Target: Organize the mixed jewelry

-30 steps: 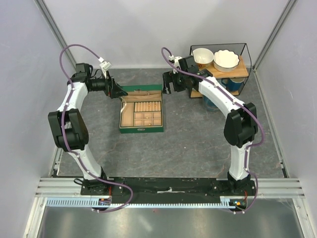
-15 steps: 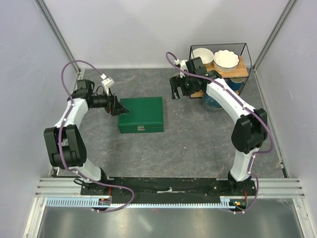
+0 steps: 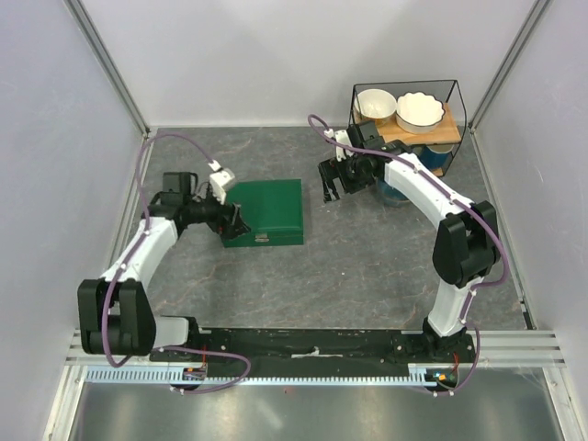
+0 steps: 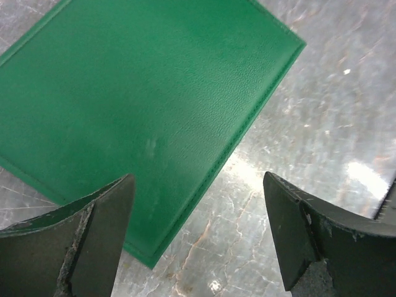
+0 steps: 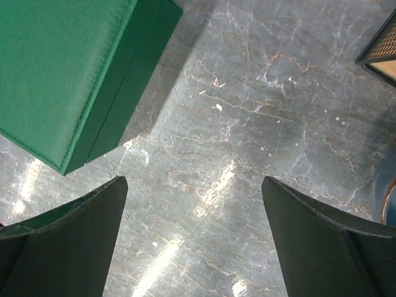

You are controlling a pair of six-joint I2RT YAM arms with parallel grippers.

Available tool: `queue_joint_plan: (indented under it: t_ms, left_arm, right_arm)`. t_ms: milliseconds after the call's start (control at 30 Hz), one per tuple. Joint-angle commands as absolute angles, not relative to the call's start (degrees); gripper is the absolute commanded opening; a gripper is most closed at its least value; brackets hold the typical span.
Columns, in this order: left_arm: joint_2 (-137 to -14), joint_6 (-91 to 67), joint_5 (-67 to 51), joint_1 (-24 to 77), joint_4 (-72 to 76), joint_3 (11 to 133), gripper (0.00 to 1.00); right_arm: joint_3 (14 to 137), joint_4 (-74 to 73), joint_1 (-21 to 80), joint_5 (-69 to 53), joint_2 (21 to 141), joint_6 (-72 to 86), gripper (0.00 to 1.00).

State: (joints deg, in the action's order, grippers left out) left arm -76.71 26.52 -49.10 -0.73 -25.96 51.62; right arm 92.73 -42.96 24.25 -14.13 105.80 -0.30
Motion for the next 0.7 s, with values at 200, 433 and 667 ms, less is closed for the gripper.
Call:
queue_joint_plan:
  t_ms: [200,433,667]
  left_arm:
    - [-78.6,20.0,-24.4,11.1,-14.6,53.0,0.88]
    - [-83.2,20.6,-15.1,15.6,-13.4,53.4,0.88]
    - [-86.1,22.1,-8.3,21.0,-12.9,49.7,0.87]
  right_arm:
    - [91.0,-41.6,24.3,-16.9,101.9,-1.6,0.98]
    - [89.7,-41.3,24.3,-17.1,101.3,-1.8,0.98]
    - [90.1,-41.3,24.3,-17.5,101.9,-1.8,0.98]
